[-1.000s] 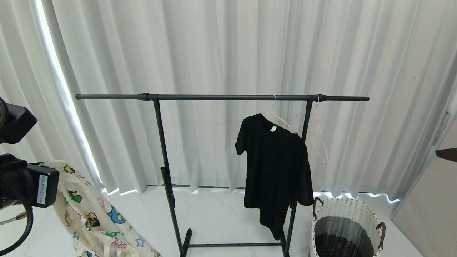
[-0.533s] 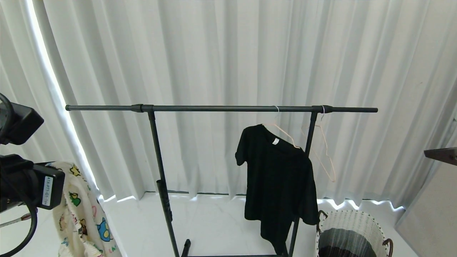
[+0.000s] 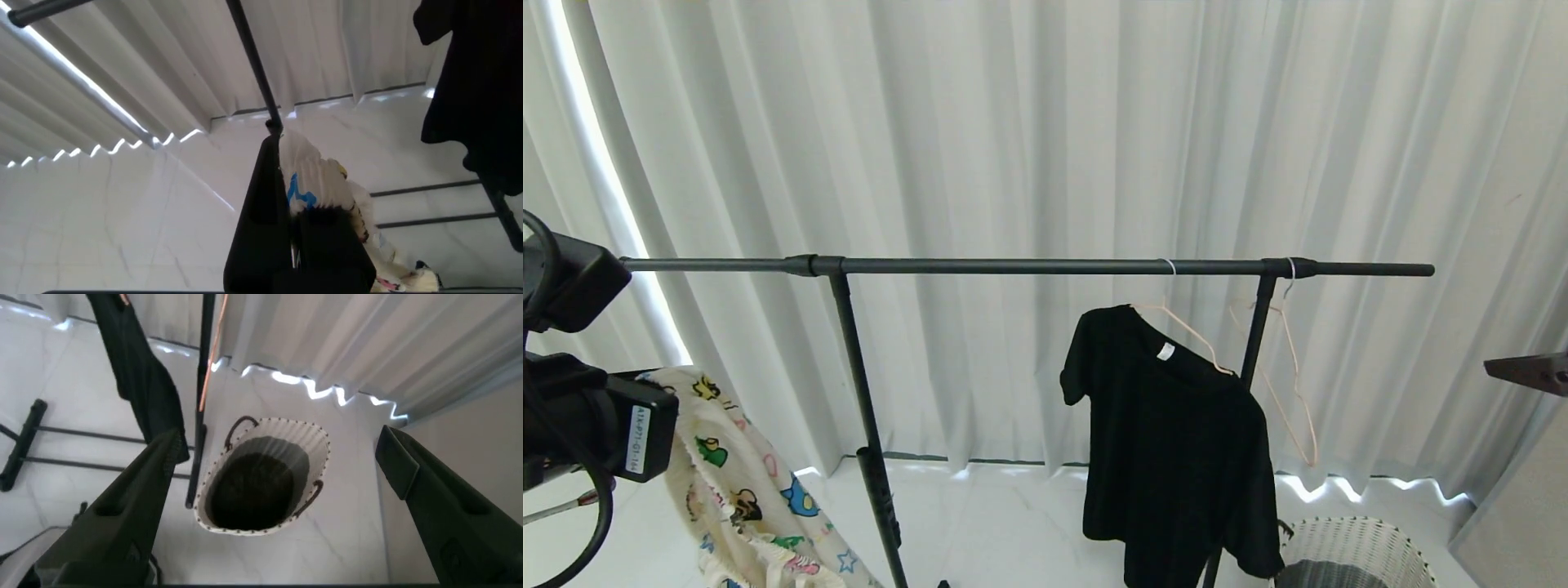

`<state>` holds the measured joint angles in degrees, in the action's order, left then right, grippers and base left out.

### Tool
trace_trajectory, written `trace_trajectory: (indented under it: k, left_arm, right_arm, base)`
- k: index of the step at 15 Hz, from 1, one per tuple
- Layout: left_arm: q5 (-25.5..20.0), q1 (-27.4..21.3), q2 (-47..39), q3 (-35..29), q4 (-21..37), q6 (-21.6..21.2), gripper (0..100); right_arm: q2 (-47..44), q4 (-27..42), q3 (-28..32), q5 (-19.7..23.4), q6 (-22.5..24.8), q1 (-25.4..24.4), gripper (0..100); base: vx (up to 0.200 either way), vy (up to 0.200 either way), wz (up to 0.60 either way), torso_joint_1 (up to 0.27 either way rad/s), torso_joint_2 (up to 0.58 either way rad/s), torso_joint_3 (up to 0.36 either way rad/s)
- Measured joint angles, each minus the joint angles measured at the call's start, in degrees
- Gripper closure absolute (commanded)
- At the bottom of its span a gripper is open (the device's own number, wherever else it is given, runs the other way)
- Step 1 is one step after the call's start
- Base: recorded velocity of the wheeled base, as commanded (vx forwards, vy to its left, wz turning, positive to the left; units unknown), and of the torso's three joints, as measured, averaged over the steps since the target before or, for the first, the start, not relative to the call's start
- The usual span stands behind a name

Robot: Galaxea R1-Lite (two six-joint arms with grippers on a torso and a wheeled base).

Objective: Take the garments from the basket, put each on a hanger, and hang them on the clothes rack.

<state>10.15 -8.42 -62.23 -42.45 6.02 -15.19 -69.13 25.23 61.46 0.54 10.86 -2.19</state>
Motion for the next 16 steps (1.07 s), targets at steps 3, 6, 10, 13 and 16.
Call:
trace_trajectory:
  k: [3, 6, 10, 13, 16]
  left_arm:
    - [0.0, 0.0, 0.2, 0.0, 0.0, 0.0, 100]
    - [1.4, 0.0, 0.2, 0.0, 0.0, 0.0, 100]
    - [2.9, 0.0, 0.4, 0.0, 0.0, 0.1, 100]
    - [5.2, 0.0, 0.8, 0.0, 0.0, 0.2, 100]
    - [5.3, 0.0, 0.9, 0.1, -0.1, 0.1, 100]
  right_arm:
    - [-0.1, -1.9, -2.5, -0.1, -0.1, 0.0, 0]
    - [-2.0, -12.3, -7.6, -0.1, -2.8, 0.0, 0]
    - [-8.5, -23.2, -14.1, 1.9, -4.5, -1.1, 0]
    - [-14.4, -29.4, -16.2, 3.0, -6.2, -2.4, 0]
    - [-19.5, -38.5, -21.1, 3.2, -10.9, -6.4, 0]
  base:
    - [0.2, 0.0, 0.0, 0.002, 0.0, 0.004]
    - [0.0, 0.0, 0.0, 0.0, 0.0, 0.0]
    - [0.0, 0.0, 0.0, 0.0, 0.0, 0.0]
    - [0.0, 0.0, 0.0, 0.0, 0.0, 0.0]
    - [0.0, 0.0, 0.0, 0.0, 0.0, 0.0]
